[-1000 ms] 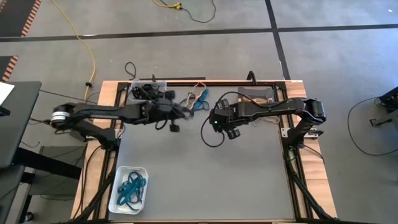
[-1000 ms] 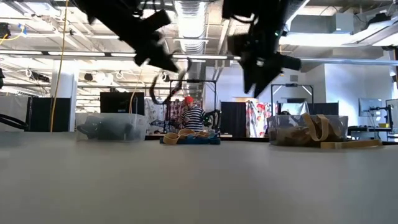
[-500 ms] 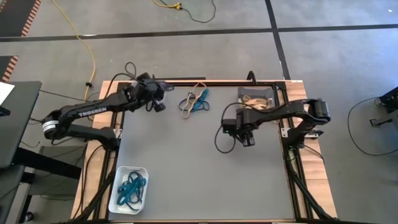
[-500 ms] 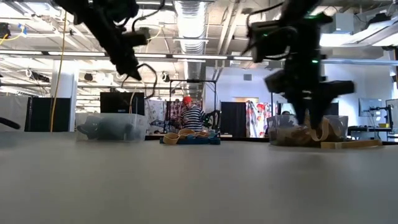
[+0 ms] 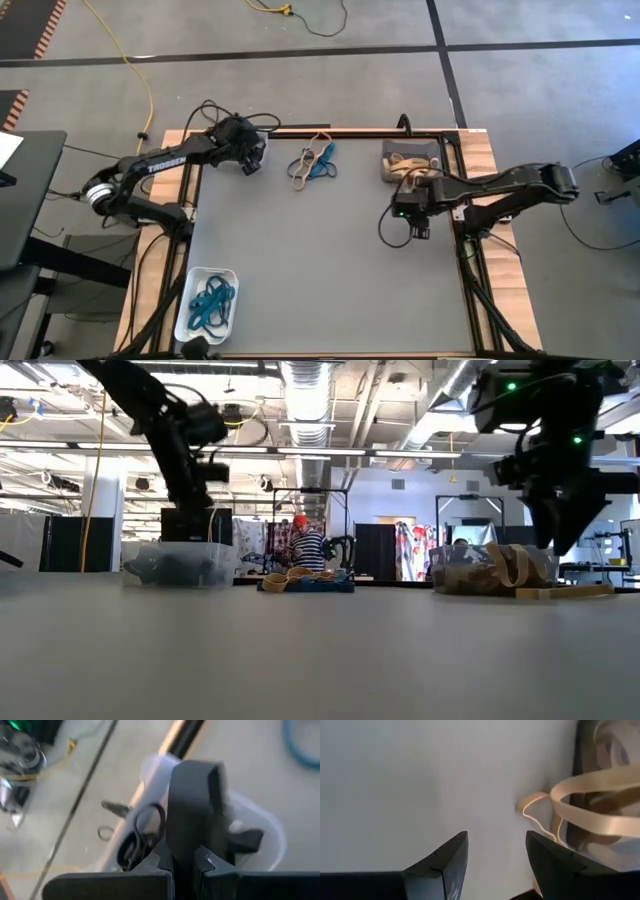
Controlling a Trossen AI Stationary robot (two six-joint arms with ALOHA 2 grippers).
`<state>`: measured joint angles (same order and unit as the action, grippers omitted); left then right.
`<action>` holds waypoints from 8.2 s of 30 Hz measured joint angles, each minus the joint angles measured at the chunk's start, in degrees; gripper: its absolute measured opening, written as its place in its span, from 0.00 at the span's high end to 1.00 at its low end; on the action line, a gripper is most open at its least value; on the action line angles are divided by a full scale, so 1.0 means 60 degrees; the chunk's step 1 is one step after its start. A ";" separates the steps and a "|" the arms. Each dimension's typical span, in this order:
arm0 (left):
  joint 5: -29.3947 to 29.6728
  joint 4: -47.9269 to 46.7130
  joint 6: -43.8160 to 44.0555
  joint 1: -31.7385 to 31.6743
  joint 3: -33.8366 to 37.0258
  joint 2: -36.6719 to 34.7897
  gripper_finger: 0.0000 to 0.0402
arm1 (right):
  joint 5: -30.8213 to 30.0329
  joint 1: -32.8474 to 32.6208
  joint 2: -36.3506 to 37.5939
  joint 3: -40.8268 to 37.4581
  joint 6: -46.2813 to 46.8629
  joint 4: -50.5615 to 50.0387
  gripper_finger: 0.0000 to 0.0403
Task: Sort rubber bands into baskets
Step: Put the black rubber band into the transparent bin, then put the white rubber band into the black transparent bin
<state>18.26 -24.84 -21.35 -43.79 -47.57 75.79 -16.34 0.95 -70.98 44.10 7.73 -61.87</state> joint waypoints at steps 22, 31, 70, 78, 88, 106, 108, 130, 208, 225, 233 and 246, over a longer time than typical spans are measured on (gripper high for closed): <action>0.0064 0.1021 0.1208 -0.0697 0.0000 0.0320 0.51 | 0.0124 0.1505 0.0379 -0.0043 0.0846 0.0979 0.44; -0.0632 0.1607 0.1768 -0.0220 0.0000 -0.0447 0.48 | -0.0102 0.1512 0.0390 -0.0040 0.4080 0.0878 0.46; -0.6579 0.7371 0.0578 0.5281 0.2452 -0.0747 0.48 | -0.4670 0.0684 0.0387 -0.2991 1.1724 0.4015 0.54; -0.6452 0.7697 0.0329 0.5763 0.2884 -0.0747 0.48 | -0.4546 0.1202 0.0386 -0.2991 1.0480 0.5253 0.58; -0.6408 0.7743 0.0280 0.5763 0.3016 -0.0747 0.48 | -0.4510 0.0410 0.0386 -0.2572 1.0197 0.5166 0.94; -0.6408 0.8121 0.0404 0.5767 0.3018 -0.0747 0.48 | -0.4625 0.3293 0.0393 0.0780 0.5503 0.3538 0.94; -0.6408 0.8056 0.0408 0.5767 0.3020 -0.0747 0.48 | -0.4294 0.3954 0.0393 0.0796 0.5133 0.3569 0.93; -0.6411 0.7806 0.0433 0.5767 0.3020 -0.0747 0.48 | -0.2743 0.5647 0.0778 0.0663 0.3139 0.3647 0.39; -0.6411 0.7556 0.0035 0.5771 0.3018 -0.0747 0.48 | -0.5418 -0.1408 -0.0742 0.1788 0.9791 0.1247 0.94; -0.6408 0.7455 0.0096 0.5771 0.3016 -0.0747 0.48 | -0.4697 0.2065 0.0240 0.2306 0.6865 0.0138 0.94; -0.6410 0.7456 0.0085 0.5767 0.3016 -0.0747 0.48 | -0.4137 0.2780 0.0208 0.1551 0.6747 0.0124 0.80; -0.5267 0.7209 0.0020 0.5767 0.3016 -0.0746 0.48 | -0.4881 0.2374 0.0371 0.1355 0.6809 0.0243 0.40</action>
<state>-13.34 18.41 -21.23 -9.19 -29.47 71.31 -45.62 15.20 -68.76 52.23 48.58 -60.41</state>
